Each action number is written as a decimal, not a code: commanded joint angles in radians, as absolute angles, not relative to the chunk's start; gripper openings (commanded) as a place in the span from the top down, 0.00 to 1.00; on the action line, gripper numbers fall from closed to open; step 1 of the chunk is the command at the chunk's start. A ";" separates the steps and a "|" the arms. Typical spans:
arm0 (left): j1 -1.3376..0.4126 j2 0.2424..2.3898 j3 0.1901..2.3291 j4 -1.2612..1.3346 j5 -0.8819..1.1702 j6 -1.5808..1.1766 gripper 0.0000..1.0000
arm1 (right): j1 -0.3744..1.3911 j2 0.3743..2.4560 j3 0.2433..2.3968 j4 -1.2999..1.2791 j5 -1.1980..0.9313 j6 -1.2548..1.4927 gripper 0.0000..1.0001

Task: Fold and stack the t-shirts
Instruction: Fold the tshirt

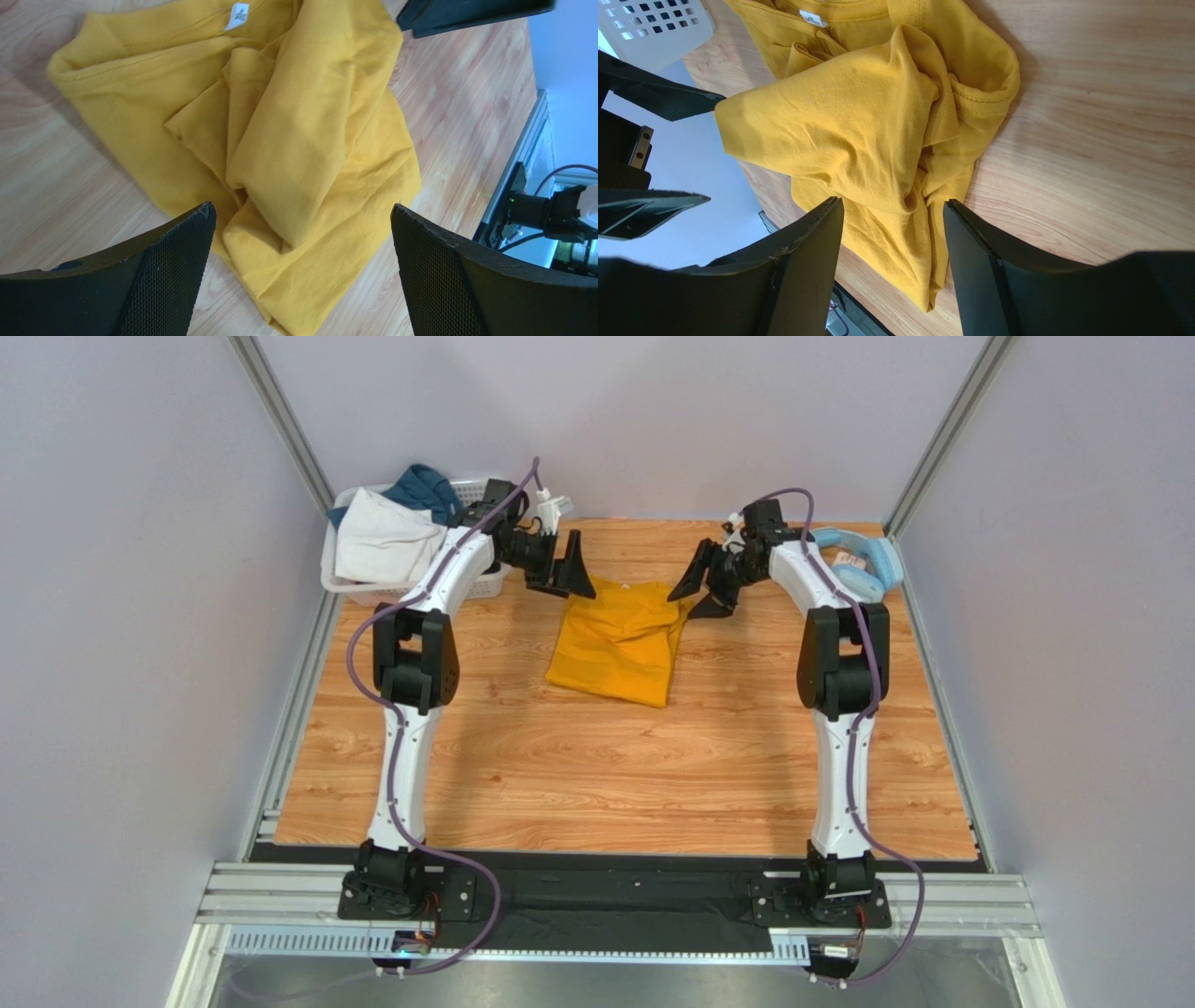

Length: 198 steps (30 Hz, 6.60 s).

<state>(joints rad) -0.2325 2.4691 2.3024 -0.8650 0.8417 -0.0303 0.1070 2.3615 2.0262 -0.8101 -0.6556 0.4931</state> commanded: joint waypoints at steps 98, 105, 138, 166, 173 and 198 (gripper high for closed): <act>-0.495 2.086 1.862 -1.308 0.813 0.482 0.80 | 0.269 2.423 1.969 -0.856 -0.569 0.630 0.80; -0.495 2.089 1.956 -1.376 0.842 0.479 0.42 | 0.207 2.698 2.331 -1.018 -0.586 0.591 0.79; -0.646 2.324 2.088 -1.149 0.670 0.396 0.00 | 0.161 2.721 2.410 -0.703 -0.778 0.727 0.79; -0.652 2.026 1.837 -1.181 0.755 0.483 0.00 | 0.137 2.740 2.431 -0.761 -0.700 0.730 0.82; -0.710 2.247 2.036 -1.188 0.692 0.448 0.00 | 0.144 2.732 2.421 -0.759 -0.703 0.724 0.83; -0.726 2.278 2.072 -1.037 0.578 0.393 0.00 | 0.153 2.727 2.401 -0.747 -0.729 0.723 0.88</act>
<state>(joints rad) -0.7204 2.3245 2.0903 -1.1156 0.6369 0.4080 0.1417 2.7514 2.4298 -0.7315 -0.7734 0.7368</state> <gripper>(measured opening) 0.993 0.126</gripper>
